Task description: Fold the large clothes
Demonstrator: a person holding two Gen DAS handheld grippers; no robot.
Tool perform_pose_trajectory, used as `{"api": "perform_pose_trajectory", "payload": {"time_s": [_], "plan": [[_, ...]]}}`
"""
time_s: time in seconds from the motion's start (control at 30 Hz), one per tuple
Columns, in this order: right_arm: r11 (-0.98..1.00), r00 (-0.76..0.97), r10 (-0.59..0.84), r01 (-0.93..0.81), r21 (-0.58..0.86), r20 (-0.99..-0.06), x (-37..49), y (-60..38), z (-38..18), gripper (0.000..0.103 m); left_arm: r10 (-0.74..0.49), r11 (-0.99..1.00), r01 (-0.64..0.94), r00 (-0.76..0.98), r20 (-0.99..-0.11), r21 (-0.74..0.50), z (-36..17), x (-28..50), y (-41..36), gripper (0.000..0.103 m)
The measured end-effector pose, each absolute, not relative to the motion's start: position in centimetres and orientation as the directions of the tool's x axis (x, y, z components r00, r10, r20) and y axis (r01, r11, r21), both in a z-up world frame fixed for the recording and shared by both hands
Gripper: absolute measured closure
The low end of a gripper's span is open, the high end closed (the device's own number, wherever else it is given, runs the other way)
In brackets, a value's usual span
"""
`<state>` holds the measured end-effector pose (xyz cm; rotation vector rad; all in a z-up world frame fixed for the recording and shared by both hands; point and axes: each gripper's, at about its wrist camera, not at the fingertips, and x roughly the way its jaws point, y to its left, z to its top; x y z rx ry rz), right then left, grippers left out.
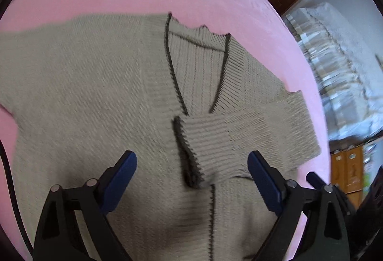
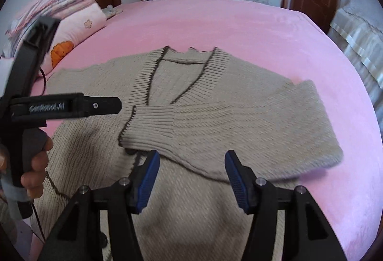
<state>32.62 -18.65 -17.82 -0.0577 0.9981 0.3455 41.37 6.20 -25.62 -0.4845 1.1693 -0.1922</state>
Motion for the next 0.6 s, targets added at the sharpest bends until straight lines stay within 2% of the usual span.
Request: {"api": "perform_pose_trajectory", "payload": {"time_s": [0.13, 0.2, 0.3, 0.53, 0.6], "plan": [[0.956, 0.515, 0.271, -0.24, 0.167, -0.813, 31.6, -22.1, -17.2, 0.046, -0.452, 0.845, -0.123, 0.355, -0.818, -0.52, -27.5, 41.1, 5.4, 0.016], [0.96, 0.536, 0.274, -0.2, 0.195, -0.799, 31.1, -23.9, -16.9, 0.046, -0.505, 0.814, -0.12, 0.336, -0.795, -0.568, -28.4, 40.9, 4.7, 0.026], [0.959, 0.559, 0.282, -0.161, 0.231, -0.78, 30.3, -25.5, -16.5, 0.046, -0.571, 0.764, -0.133, 0.317, -0.757, -0.631, -29.9, 41.0, 3.7, 0.033], [0.95, 0.572, 0.301, -0.111, 0.291, -0.763, 29.4, -27.6, -17.1, 0.046, -0.597, 0.704, -0.204, 0.347, -0.723, -0.68, -31.7, 41.2, 3.2, 0.033], [0.95, 0.564, 0.301, -0.104, 0.296, -0.769, 29.4, -27.8, -17.7, 0.046, -0.595, 0.695, -0.216, 0.362, -0.717, -0.686, -31.7, 41.0, 3.9, 0.038]]}}
